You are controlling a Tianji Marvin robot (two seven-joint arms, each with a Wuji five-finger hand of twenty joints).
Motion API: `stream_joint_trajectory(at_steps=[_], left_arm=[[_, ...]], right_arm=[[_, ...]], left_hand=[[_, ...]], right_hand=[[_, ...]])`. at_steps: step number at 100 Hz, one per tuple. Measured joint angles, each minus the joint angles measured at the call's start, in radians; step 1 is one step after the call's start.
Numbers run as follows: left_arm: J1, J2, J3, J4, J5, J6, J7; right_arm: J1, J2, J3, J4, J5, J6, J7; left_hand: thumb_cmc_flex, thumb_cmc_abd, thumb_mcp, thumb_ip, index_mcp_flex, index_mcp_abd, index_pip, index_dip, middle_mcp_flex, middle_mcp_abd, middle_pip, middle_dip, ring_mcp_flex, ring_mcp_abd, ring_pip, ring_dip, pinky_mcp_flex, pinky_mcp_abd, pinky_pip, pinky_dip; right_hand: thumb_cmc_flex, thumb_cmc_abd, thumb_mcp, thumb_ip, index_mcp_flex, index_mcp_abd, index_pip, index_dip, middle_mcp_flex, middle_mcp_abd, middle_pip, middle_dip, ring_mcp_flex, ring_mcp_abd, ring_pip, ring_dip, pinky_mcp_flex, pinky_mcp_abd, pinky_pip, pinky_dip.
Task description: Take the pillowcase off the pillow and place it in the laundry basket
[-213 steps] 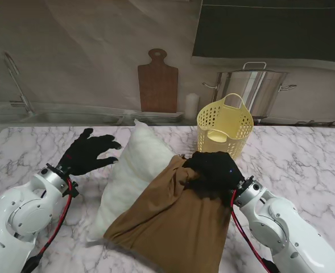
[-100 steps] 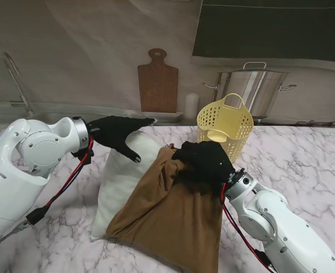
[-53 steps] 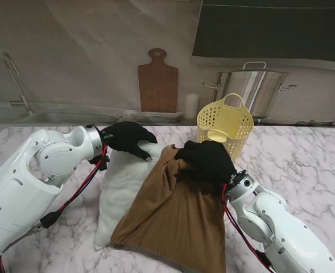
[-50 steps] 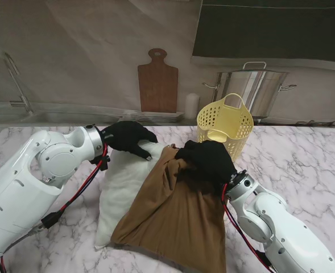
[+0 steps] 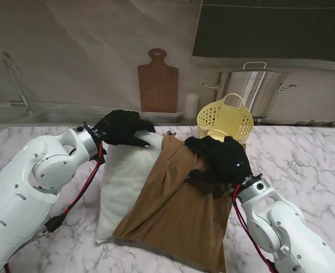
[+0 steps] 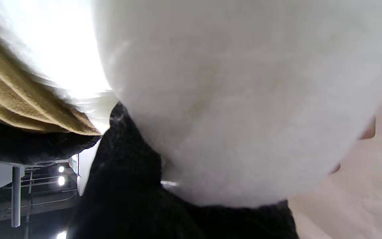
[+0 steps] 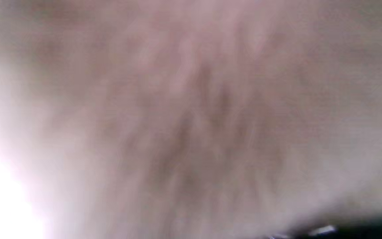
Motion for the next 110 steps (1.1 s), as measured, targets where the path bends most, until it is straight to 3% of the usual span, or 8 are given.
stream_joint_trajectory(at_steps=[25,42,54,60,70,77,89,110], left_arm=[[0.011,0.000,-0.013,-0.013,0.020,-0.011,0.036],[0.022,-0.005,-0.027,-0.013,0.043,-0.032,0.071],[0.040,-0.008,-0.049,-0.027,0.060,-0.043,0.090],[0.047,-0.009,-0.058,-0.037,0.063,-0.047,0.095],[0.055,-0.010,-0.067,-0.050,0.070,-0.053,0.101],[0.058,-0.012,-0.072,-0.057,0.081,-0.055,0.107],[0.062,-0.014,-0.081,-0.061,0.092,-0.056,0.109],[0.065,-0.014,-0.104,-0.056,0.098,-0.048,0.107]], right_arm=[[-0.070,-0.001,0.061,-0.048,0.061,0.004,0.038],[-0.112,-0.010,0.106,-0.074,0.074,0.008,0.009],[-0.153,-0.015,0.145,-0.119,0.099,0.049,0.041],[-0.169,-0.017,0.162,-0.134,0.110,0.053,0.055],[-0.191,-0.019,0.181,-0.149,0.115,0.053,0.064],[-0.201,-0.019,0.187,-0.154,0.110,0.060,0.055],[-0.222,-0.021,0.205,-0.159,0.057,0.077,0.000],[-0.268,-0.031,0.250,-0.170,0.108,0.084,-0.033]], left_hand=[[0.000,0.001,0.000,0.000,-0.020,-0.009,0.042,0.010,-0.009,0.000,0.024,0.023,-0.002,-0.001,0.019,0.014,-0.001,0.000,0.000,0.013],[0.000,0.012,0.000,0.000,-0.029,-0.011,0.053,0.010,-0.015,0.000,0.030,0.026,-0.003,-0.001,0.020,0.017,-0.001,-0.001,0.000,0.019],[0.000,0.014,0.000,0.000,-0.038,-0.020,0.055,0.010,-0.018,0.000,0.034,0.026,-0.010,-0.003,0.020,0.017,-0.001,-0.001,0.000,0.021],[0.000,0.028,0.000,-0.003,-0.039,-0.023,0.055,0.010,-0.025,0.000,0.034,0.026,-0.011,-0.008,0.020,0.017,-0.001,-0.001,0.000,0.021],[0.000,0.044,-0.001,-0.006,-0.050,-0.035,0.055,0.010,-0.028,-0.001,0.034,0.026,-0.012,-0.017,0.020,0.017,-0.001,-0.010,0.000,0.021],[-0.001,0.048,-0.002,-0.013,-0.050,-0.045,0.055,0.010,-0.029,-0.007,0.034,0.026,-0.012,-0.020,0.020,0.017,-0.001,-0.011,0.000,0.021],[-0.003,0.054,-0.002,-0.014,-0.050,-0.061,0.055,0.010,-0.038,-0.013,0.034,0.026,-0.012,-0.037,0.020,0.017,-0.001,-0.012,0.000,0.023],[0.012,0.054,0.000,-0.014,-0.050,-0.092,0.092,0.011,-0.038,-0.015,0.037,0.035,-0.014,-0.069,0.008,0.017,-0.001,-0.014,0.000,0.028]], right_hand=[[-0.062,0.000,0.033,0.000,-0.152,0.094,-0.188,-0.028,-0.362,0.149,-0.209,-0.251,-0.262,0.062,-0.322,-0.110,-0.203,0.022,-0.158,0.029],[-0.079,0.004,0.046,0.000,-0.150,0.120,-0.189,-0.006,-0.364,0.165,-0.214,-0.296,-0.309,0.066,-0.367,-0.144,-0.251,0.034,-0.200,0.031],[0.266,0.014,-0.125,0.021,-0.079,0.120,-0.114,0.043,-0.111,0.061,-0.068,-0.167,-0.132,0.038,-0.268,-0.082,-0.156,0.034,-0.152,0.051],[0.379,0.012,-0.135,0.016,0.037,0.052,-0.032,0.053,0.070,0.002,-0.004,-0.060,-0.059,0.009,-0.233,-0.071,-0.098,0.033,-0.112,0.052],[0.386,0.009,-0.003,-0.082,0.171,-0.066,0.336,-0.070,0.307,-0.039,0.063,0.057,0.059,-0.024,-0.135,-0.048,-0.011,0.030,-0.036,0.048],[0.386,-0.001,0.008,-0.114,0.217,-0.097,0.445,-0.102,0.353,-0.045,0.099,0.095,0.095,-0.029,-0.072,-0.042,0.018,0.019,-0.006,0.043],[0.386,-0.001,0.008,-0.133,0.229,-0.107,0.461,-0.102,0.364,-0.046,0.110,0.114,0.104,-0.034,-0.050,-0.038,0.023,0.018,0.005,0.042],[0.386,-0.001,0.008,-0.133,0.267,-0.108,0.464,-0.111,0.388,-0.046,0.110,0.108,0.119,-0.034,-0.026,-0.038,0.023,0.018,0.013,0.035]])
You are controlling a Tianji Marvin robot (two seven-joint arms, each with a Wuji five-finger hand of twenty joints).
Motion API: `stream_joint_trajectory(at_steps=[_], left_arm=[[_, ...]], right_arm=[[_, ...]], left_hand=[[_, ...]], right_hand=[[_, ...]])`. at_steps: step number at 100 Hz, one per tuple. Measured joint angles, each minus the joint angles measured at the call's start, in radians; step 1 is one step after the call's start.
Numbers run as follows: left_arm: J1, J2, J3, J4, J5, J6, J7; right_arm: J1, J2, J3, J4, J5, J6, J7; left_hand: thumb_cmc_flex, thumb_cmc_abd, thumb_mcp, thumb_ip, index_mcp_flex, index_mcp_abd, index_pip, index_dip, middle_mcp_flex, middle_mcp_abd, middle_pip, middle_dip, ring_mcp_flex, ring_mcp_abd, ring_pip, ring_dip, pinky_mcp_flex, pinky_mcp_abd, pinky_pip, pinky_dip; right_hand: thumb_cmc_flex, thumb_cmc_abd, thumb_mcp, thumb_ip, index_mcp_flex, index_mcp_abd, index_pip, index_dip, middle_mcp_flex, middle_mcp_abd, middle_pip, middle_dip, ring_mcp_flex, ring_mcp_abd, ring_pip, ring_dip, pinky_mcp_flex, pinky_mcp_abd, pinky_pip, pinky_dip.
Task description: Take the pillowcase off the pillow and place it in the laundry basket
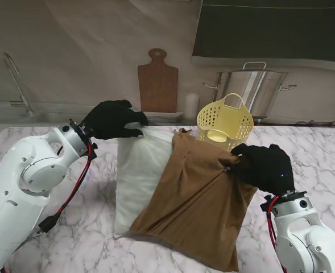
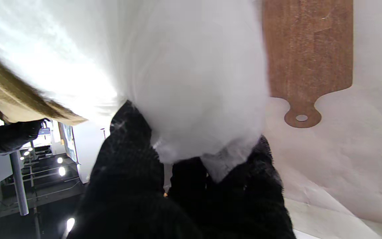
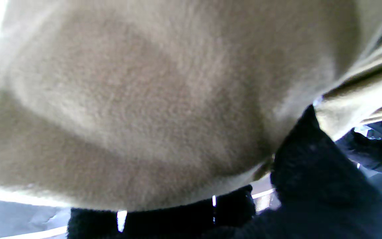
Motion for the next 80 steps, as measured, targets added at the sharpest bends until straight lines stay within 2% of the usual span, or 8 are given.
stream_joint_trajectory(at_steps=[30,37,41,47,54,63,71,80], left_arm=[[-0.006,0.005,0.026,0.023,-0.011,0.054,0.018],[-0.011,0.005,0.037,0.026,-0.025,0.065,0.018],[-0.013,0.004,0.038,0.026,-0.037,0.067,0.012],[-0.016,0.004,0.038,0.024,-0.070,0.071,-0.027],[-0.019,0.005,0.032,0.013,-0.125,0.076,-0.136],[-0.025,0.013,0.028,0.000,-0.138,0.077,-0.226],[-0.034,0.026,0.027,-0.003,-0.178,0.085,-0.280],[-0.052,0.039,0.030,-0.003,-0.205,0.089,-0.340]], right_arm=[[0.044,0.008,-0.052,0.045,0.014,-0.041,-0.001],[0.063,0.009,-0.070,0.055,0.009,-0.044,-0.010],[0.068,0.009,-0.075,0.058,0.003,-0.045,-0.017],[0.072,0.009,-0.081,0.062,-0.010,-0.045,-0.032],[0.073,0.009,-0.083,0.063,-0.014,-0.044,-0.041],[0.072,0.008,-0.084,0.065,-0.011,-0.042,-0.048],[0.071,0.008,-0.084,0.066,-0.011,-0.042,-0.052],[0.069,0.008,-0.084,0.067,-0.013,-0.044,-0.060]], left_hand=[[0.052,0.009,0.045,0.013,0.014,0.021,0.005,-0.001,0.000,-0.005,0.003,-0.003,-0.011,0.000,-0.037,-0.013,-0.026,0.000,0.000,0.002],[0.061,0.050,0.044,0.013,0.010,0.043,-0.092,-0.002,-0.064,0.006,0.002,-0.067,-0.059,0.014,-0.090,-0.030,-0.066,0.006,0.000,0.002],[0.058,0.063,0.035,0.014,-0.011,0.050,-0.219,-0.030,-0.140,0.018,0.002,-0.184,-0.103,0.029,-0.133,-0.053,-0.104,0.019,0.000,0.000],[-0.041,0.120,0.028,0.015,-0.072,0.075,-0.410,-0.108,-0.287,0.057,-0.055,-0.324,-0.192,0.054,-0.212,-0.099,-0.194,0.053,0.002,-0.024],[-0.194,0.137,0.016,0.016,-0.193,0.109,-0.594,-0.217,-0.509,0.115,-0.157,-0.432,-0.369,0.089,-0.325,-0.173,-0.343,0.091,0.002,-0.066],[-0.386,0.111,0.011,0.016,-0.413,0.230,-0.758,-0.339,-0.777,0.181,-0.240,-0.528,-0.583,0.132,-0.419,-0.269,-0.476,0.119,0.021,-0.135],[-0.467,0.043,0.011,0.016,-0.455,0.284,-0.799,-0.478,-0.904,0.208,-0.280,-0.606,-0.717,0.157,-0.465,-0.341,-0.545,0.141,0.021,-0.199],[-0.482,0.002,0.011,0.016,-0.455,0.317,-0.798,-0.508,-0.925,0.212,-0.285,-0.657,-0.787,0.180,-0.490,-0.387,-0.570,0.145,0.022,-0.248]], right_hand=[[0.058,0.000,0.039,0.000,0.020,-0.007,0.062,0.051,0.029,0.013,0.025,0.015,0.032,0.016,0.078,0.017,0.013,-0.001,0.001,-0.007],[0.058,0.000,0.045,0.000,0.020,-0.007,0.072,0.060,0.031,0.014,0.032,0.015,0.036,0.017,0.091,0.017,0.013,-0.001,0.001,-0.007],[0.058,0.000,0.045,0.000,0.020,-0.007,0.072,0.062,0.032,0.015,0.035,0.015,0.036,0.017,0.099,0.017,0.013,-0.001,0.001,-0.008],[0.058,0.000,0.045,0.000,0.031,-0.007,0.072,0.062,0.040,0.015,0.036,0.015,0.047,0.018,0.102,0.017,0.013,-0.002,0.001,-0.008],[0.058,0.000,0.045,0.000,0.031,-0.007,0.072,0.063,0.040,0.015,0.036,0.016,0.052,0.018,0.104,0.029,0.014,-0.002,0.001,-0.008],[0.058,0.000,0.045,0.000,0.046,-0.007,0.072,0.063,0.041,0.015,0.036,0.017,0.059,0.019,0.128,0.039,0.014,-0.002,0.001,-0.008],[0.058,0.000,0.046,0.000,0.056,-0.007,0.072,0.065,0.041,0.015,0.037,0.017,0.064,0.019,0.143,0.042,0.014,-0.002,0.001,-0.008],[0.058,0.000,0.047,0.000,0.059,-0.007,0.072,0.075,0.043,0.016,0.037,0.018,0.064,0.020,0.152,0.049,0.014,-0.002,0.002,-0.009]])
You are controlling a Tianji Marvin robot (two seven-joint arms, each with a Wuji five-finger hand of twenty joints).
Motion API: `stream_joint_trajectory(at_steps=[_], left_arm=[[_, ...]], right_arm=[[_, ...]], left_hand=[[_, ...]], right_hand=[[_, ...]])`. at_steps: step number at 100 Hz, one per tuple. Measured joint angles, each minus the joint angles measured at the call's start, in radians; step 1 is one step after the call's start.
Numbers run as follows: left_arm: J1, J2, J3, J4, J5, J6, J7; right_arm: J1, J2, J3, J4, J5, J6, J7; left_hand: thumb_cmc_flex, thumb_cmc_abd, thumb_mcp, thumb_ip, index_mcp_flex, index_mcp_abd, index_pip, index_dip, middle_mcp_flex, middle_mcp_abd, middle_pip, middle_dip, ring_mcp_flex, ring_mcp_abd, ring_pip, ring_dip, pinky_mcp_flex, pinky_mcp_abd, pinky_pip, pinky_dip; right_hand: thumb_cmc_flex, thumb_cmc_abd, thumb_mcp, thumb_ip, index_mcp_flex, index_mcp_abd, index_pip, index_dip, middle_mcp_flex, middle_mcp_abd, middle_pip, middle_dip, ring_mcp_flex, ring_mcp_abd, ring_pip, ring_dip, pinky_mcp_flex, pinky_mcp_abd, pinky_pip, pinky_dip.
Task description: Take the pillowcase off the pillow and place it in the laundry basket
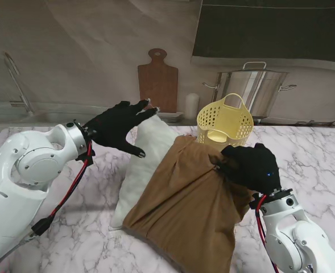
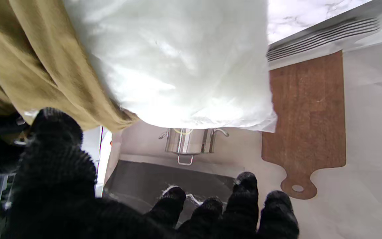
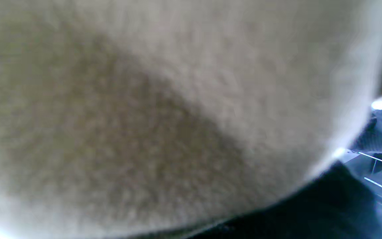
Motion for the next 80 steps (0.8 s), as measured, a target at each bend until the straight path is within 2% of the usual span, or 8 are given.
stream_joint_trajectory(at_steps=[10,16,26,34,48,63,72,80], left_arm=[[-0.034,0.013,0.024,0.009,0.033,0.005,-0.037],[-0.062,0.019,0.051,0.026,0.042,0.016,-0.046],[-0.099,0.019,0.081,0.066,0.045,0.023,-0.047],[-0.114,0.019,0.094,0.088,0.042,0.037,-0.052],[-0.126,0.019,0.103,0.104,0.000,0.062,-0.080],[-0.129,0.021,0.098,0.108,-0.121,0.083,-0.142],[-0.140,0.026,0.108,0.108,-0.112,0.084,-0.159],[-0.162,0.035,0.142,0.110,-0.091,0.085,-0.166]], right_arm=[[0.000,0.000,0.000,0.002,-0.001,-0.034,-0.021],[0.001,0.000,-0.001,0.007,-0.001,-0.075,-0.044],[0.006,0.000,-0.005,0.013,0.000,-0.131,-0.065],[0.010,0.000,-0.007,0.016,-0.001,-0.167,-0.072],[0.013,0.001,-0.009,0.018,-0.018,-0.205,-0.106],[0.013,0.002,-0.014,0.018,-0.034,-0.219,-0.143],[0.016,0.002,-0.020,0.021,-0.034,-0.228,-0.156],[0.022,0.002,-0.028,0.026,-0.033,-0.232,-0.163]], left_hand=[[-0.005,-0.004,0.000,0.000,0.000,0.016,0.000,0.000,0.000,0.000,0.000,-0.011,-0.018,-0.001,-0.002,-0.020,-0.002,0.000,0.000,-0.015],[-0.005,-0.006,0.000,0.000,0.000,0.017,0.000,0.000,0.000,0.000,0.000,-0.012,-0.018,-0.005,-0.002,-0.021,-0.001,0.000,0.000,-0.015],[-0.005,-0.016,0.000,0.000,0.000,0.014,0.000,0.000,0.000,-0.014,0.000,-0.013,-0.016,-0.037,-0.001,-0.022,0.001,-0.022,0.000,-0.015],[-0.004,-0.016,0.000,0.000,-0.008,0.006,-0.003,-0.002,0.000,-0.014,0.000,-0.014,-0.015,-0.037,-0.001,-0.024,0.002,-0.022,0.000,-0.015],[-0.004,-0.016,0.000,0.000,-0.008,0.003,-0.011,-0.025,0.000,-0.014,0.000,-0.014,-0.005,-0.038,-0.001,-0.031,0.003,-0.024,0.000,-0.014],[-0.020,-0.029,0.000,-0.001,-0.009,-0.005,-0.009,-0.026,0.000,-0.013,0.000,0.001,-0.005,-0.030,-0.001,-0.034,0.002,-0.024,0.000,-0.013],[-0.020,-0.040,0.000,-0.001,-0.009,-0.005,0.012,0.063,0.006,-0.010,0.002,0.029,-0.005,-0.028,-0.001,-0.035,0.001,-0.005,0.000,-0.012],[-0.017,-0.040,0.000,-0.001,-0.009,0.000,0.013,0.102,0.029,-0.011,0.016,0.088,-0.002,-0.028,-0.001,-0.035,0.003,-0.004,0.000,0.005]], right_hand=[[0.000,0.000,0.008,0.000,0.002,0.000,0.000,0.014,0.002,0.000,0.000,0.003,0.000,0.001,0.009,0.002,0.000,0.000,0.000,-0.001],[0.000,0.000,0.015,0.000,0.002,0.000,0.000,0.052,0.002,0.000,0.000,0.013,0.000,0.001,0.011,0.014,0.000,0.000,0.000,-0.008],[0.000,0.000,0.031,0.000,0.011,-0.012,-0.001,0.131,0.003,0.000,0.000,0.030,0.000,0.001,0.013,0.017,0.000,0.000,0.000,-0.010],[0.000,0.000,0.041,0.000,0.011,-0.013,-0.002,0.192,-0.002,0.000,0.003,0.053,0.000,0.001,0.024,0.019,-0.002,0.000,-0.002,-0.011],[0.000,0.000,0.055,0.000,0.011,-0.013,-0.002,0.245,-0.003,0.000,0.011,0.075,0.000,0.001,0.039,0.030,-0.007,0.000,-0.005,-0.011],[0.000,0.000,0.055,0.000,0.012,-0.013,-0.002,0.270,-0.003,-0.002,0.012,0.082,0.000,0.001,0.049,0.031,-0.013,0.000,-0.010,-0.011],[0.000,0.000,0.056,0.000,0.012,-0.013,-0.002,0.279,-0.012,-0.002,0.019,0.087,0.000,0.000,0.054,0.032,-0.014,0.000,-0.011,-0.011],[0.000,0.000,0.056,0.000,0.022,-0.013,-0.002,0.280,-0.012,-0.002,0.022,0.088,0.000,-0.001,0.061,0.032,-0.014,0.000,-0.011,-0.011]])
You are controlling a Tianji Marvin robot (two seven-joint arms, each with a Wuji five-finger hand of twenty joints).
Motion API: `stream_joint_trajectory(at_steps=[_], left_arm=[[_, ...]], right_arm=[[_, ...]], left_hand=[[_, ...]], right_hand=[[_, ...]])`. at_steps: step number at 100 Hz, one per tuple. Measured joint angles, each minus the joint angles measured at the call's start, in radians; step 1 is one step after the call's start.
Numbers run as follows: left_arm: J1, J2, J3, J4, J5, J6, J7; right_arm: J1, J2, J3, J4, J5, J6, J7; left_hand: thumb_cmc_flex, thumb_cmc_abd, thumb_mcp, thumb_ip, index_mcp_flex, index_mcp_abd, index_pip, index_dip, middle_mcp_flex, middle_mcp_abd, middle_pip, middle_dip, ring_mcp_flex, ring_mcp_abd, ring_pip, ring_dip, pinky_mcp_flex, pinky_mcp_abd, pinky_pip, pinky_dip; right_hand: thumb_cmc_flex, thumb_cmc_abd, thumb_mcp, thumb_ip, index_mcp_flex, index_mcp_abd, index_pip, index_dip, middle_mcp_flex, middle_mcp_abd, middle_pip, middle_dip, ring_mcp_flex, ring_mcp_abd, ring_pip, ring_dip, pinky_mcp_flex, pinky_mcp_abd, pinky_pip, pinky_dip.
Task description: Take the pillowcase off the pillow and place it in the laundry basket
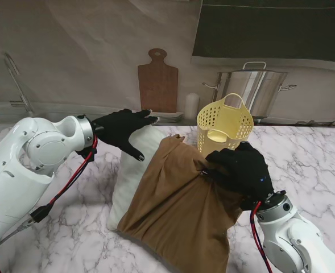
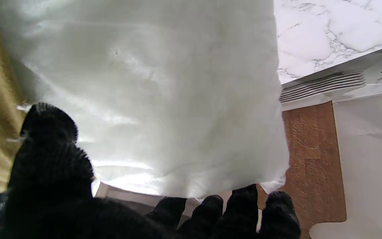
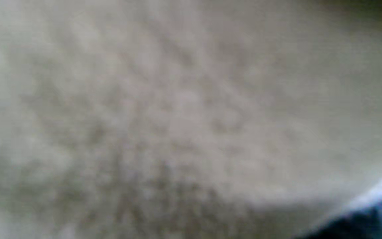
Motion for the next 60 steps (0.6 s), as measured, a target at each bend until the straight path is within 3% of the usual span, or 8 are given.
stream_joint_trajectory(at_steps=[3,12,19,31,40,46,50,60], left_arm=[[-0.012,0.003,0.018,0.004,0.002,0.000,-0.003],[-0.046,0.005,0.068,0.030,-0.003,-0.003,0.002],[-0.055,0.000,0.092,0.054,-0.012,-0.004,0.043],[-0.054,-0.014,0.114,0.079,-0.019,-0.001,0.117],[-0.047,-0.026,0.125,0.087,-0.015,0.009,0.180],[-0.040,-0.035,0.130,0.090,-0.019,0.021,0.215],[-0.034,-0.041,0.134,0.093,-0.025,0.027,0.241],[-0.022,-0.052,0.137,0.095,-0.047,0.028,0.251]], right_arm=[[0.003,0.000,-0.003,0.002,0.001,-0.001,0.000],[0.012,0.000,-0.011,0.008,0.005,-0.004,-0.001],[0.017,0.000,-0.016,0.012,0.007,-0.005,-0.002],[0.019,-0.001,-0.019,0.016,0.008,-0.006,-0.009],[0.019,-0.001,-0.019,0.018,0.008,-0.007,-0.016],[0.019,-0.002,-0.020,0.019,0.008,-0.008,-0.024],[0.019,-0.002,-0.020,0.020,0.008,-0.008,-0.028],[0.019,-0.003,-0.021,0.024,0.010,-0.008,-0.035]], left_hand=[[0.007,-0.004,0.000,0.000,0.000,0.001,0.000,0.006,0.021,-0.004,0.003,0.009,0.013,-0.013,0.000,0.000,0.012,0.000,0.000,0.009],[0.038,-0.030,0.000,0.000,0.000,0.002,0.000,0.007,0.124,-0.117,0.033,0.058,0.091,-0.095,0.004,0.000,0.057,-0.038,0.001,0.048],[0.071,-0.032,0.000,0.000,0.000,-0.001,0.000,0.008,0.218,-0.171,0.060,0.079,0.161,-0.117,0.015,0.012,0.096,-0.067,0.006,0.081],[0.144,-0.042,0.000,0.001,0.023,-0.002,0.038,0.105,0.433,-0.204,0.126,0.109,0.357,-0.133,0.055,0.049,0.208,-0.105,0.015,0.133],[0.270,-0.057,0.015,0.001,0.221,-0.032,0.113,0.148,0.655,-0.232,0.217,0.139,0.566,-0.137,0.138,0.123,0.354,-0.131,0.018,0.185],[0.394,-0.058,0.013,0.000,0.433,-0.127,0.262,0.261,0.852,-0.244,0.149,0.279,0.675,-0.137,0.225,0.198,0.440,-0.141,0.019,0.210],[0.440,-0.058,0.002,-0.001,0.525,-0.188,0.388,0.324,0.939,-0.244,0.113,0.346,0.720,-0.136,0.280,0.242,0.473,-0.141,0.019,0.223],[0.473,-0.059,-0.008,-0.001,0.578,-0.234,0.541,0.368,1.000,-0.234,0.105,0.455,0.756,-0.119,0.387,0.342,0.515,-0.142,0.019,0.253]], right_hand=[[0.000,0.000,0.007,0.000,0.000,0.000,0.000,0.002,0.000,0.000,0.000,0.000,0.000,0.000,0.001,0.000,0.000,0.000,0.000,0.000],[0.000,0.000,0.007,0.000,0.000,0.000,0.000,0.010,0.000,-0.001,0.001,0.001,0.000,-0.001,0.002,0.000,0.000,0.000,0.000,0.000],[0.000,0.011,0.008,0.000,0.000,0.000,0.000,0.011,0.000,-0.002,0.001,0.002,0.000,-0.002,0.004,0.000,0.000,0.000,0.000,0.000],[0.000,0.011,0.008,0.000,0.000,0.000,0.000,0.014,-0.001,-0.002,0.002,0.005,0.000,-0.003,0.011,0.000,0.000,0.000,-0.002,0.000],[0.000,0.011,0.008,0.000,0.001,0.000,0.000,0.021,-0.001,-0.002,0.002,0.010,0.000,-0.003,0.012,0.000,0.000,0.000,-0.004,0.000],[0.000,0.011,0.008,0.000,0.011,0.000,0.000,0.021,-0.001,-0.002,0.002,0.011,0.000,-0.003,0.013,0.000,0.000,0.000,-0.004,0.000],[0.000,0.011,0.008,0.000,0.011,0.000,0.000,0.021,-0.001,-0.002,0.002,0.011,0.000,-0.003,0.013,0.000,0.000,0.000,-0.005,0.000],[0.000,0.011,0.008,0.000,0.021,-0.001,0.000,0.022,-0.002,-0.002,0.002,0.011,0.000,-0.003,0.013,0.000,0.000,0.000,-0.010,0.000]])
